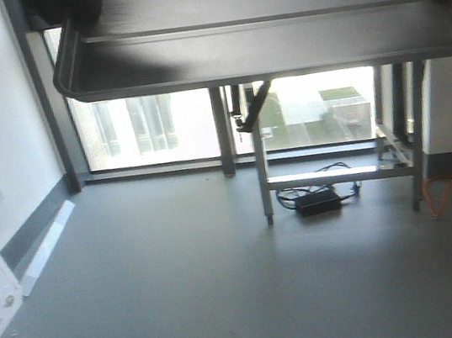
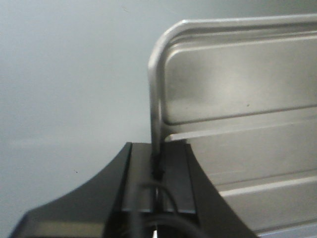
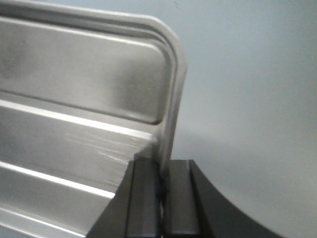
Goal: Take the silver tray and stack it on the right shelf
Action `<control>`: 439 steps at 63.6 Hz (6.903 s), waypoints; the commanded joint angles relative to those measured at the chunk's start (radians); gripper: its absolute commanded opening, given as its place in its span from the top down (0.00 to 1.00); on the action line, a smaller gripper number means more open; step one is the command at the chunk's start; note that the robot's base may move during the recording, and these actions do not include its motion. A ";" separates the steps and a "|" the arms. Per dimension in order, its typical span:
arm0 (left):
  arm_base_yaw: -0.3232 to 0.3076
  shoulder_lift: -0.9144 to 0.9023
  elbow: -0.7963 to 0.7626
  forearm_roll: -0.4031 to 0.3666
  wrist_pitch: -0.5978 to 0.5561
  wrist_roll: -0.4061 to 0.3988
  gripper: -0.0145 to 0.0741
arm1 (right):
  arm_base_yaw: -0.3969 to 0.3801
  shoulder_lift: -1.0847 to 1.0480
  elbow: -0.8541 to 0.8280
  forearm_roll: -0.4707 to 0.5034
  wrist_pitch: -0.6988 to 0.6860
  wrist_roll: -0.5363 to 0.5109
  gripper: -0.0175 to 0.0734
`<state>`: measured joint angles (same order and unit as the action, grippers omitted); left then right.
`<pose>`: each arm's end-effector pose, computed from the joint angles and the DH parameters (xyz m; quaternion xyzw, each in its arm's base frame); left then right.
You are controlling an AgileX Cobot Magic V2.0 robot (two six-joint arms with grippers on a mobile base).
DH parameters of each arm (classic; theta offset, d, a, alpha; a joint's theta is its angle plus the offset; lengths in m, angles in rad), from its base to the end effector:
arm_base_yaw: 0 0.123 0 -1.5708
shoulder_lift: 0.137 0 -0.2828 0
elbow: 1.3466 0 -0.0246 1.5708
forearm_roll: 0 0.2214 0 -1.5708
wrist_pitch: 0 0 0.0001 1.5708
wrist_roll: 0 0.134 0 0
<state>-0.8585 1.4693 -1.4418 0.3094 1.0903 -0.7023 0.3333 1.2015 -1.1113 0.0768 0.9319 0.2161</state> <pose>0.2222 -0.2019 0.3341 0.1064 0.9468 -0.0784 0.2934 0.2202 0.0850 0.3146 -0.0435 0.9483 0.1198 0.2908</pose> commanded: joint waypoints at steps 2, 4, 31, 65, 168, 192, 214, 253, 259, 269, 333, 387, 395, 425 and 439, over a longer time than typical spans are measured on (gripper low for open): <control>-0.005 -0.038 -0.029 0.040 0.001 0.016 0.94 | -0.005 -0.027 -0.037 -0.023 -0.058 -0.015 0.75; -0.005 -0.038 -0.029 0.040 0.001 0.016 0.94 | -0.005 -0.027 -0.037 -0.023 -0.058 -0.015 0.75; -0.005 -0.038 -0.029 0.040 0.001 0.016 0.94 | -0.005 -0.027 -0.037 -0.023 -0.058 -0.015 0.75; -0.005 -0.038 -0.029 0.040 0.001 0.016 0.94 | -0.005 -0.027 -0.037 -0.023 -0.058 -0.015 0.75; -0.005 -0.038 -0.029 0.040 0.001 0.016 0.94 | -0.005 -0.027 -0.037 -0.023 -0.058 -0.015 0.75; -0.005 -0.038 -0.029 0.040 0.001 0.016 0.94 | -0.005 -0.027 -0.037 -0.023 -0.058 -0.015 0.75; -0.005 -0.038 -0.029 0.040 0.001 0.016 0.94 | -0.005 -0.027 -0.037 -0.023 -0.058 -0.015 0.75; -0.005 -0.038 -0.029 0.047 -0.011 0.016 0.94 | -0.005 -0.027 -0.037 -0.023 -0.089 -0.015 0.75; -0.005 -0.038 -0.029 0.050 -0.032 0.025 0.94 | -0.005 -0.026 -0.037 -0.023 -0.091 -0.015 0.75; 0.033 -0.038 -0.029 0.046 -0.080 0.051 0.94 | -0.005 0.004 -0.052 -0.023 -0.120 -0.015 0.75; 0.300 0.356 -0.029 -0.063 -0.211 0.263 0.94 | -0.005 0.498 -0.234 -0.023 -0.155 -0.034 0.74; 0.373 0.249 -0.029 -0.317 -0.149 0.473 0.33 | -0.005 0.382 -0.234 -0.023 -0.176 -0.043 0.28; 0.373 0.133 0.040 -0.317 -0.198 0.490 0.40 | -0.004 0.319 -0.232 -0.023 -0.152 -0.096 0.51; 0.373 -0.417 0.643 -0.287 -0.574 0.490 0.94 | -0.004 0.066 0.153 -0.035 -0.359 -0.145 0.75; 0.373 -0.642 0.882 -0.280 -0.676 0.490 0.94 | -0.004 -0.126 0.393 -0.036 -0.479 -0.153 0.75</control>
<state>-0.4843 0.9165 -0.6012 0.0223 0.5121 -0.2134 0.3333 1.1756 -0.7642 0.0489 0.5563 0.0783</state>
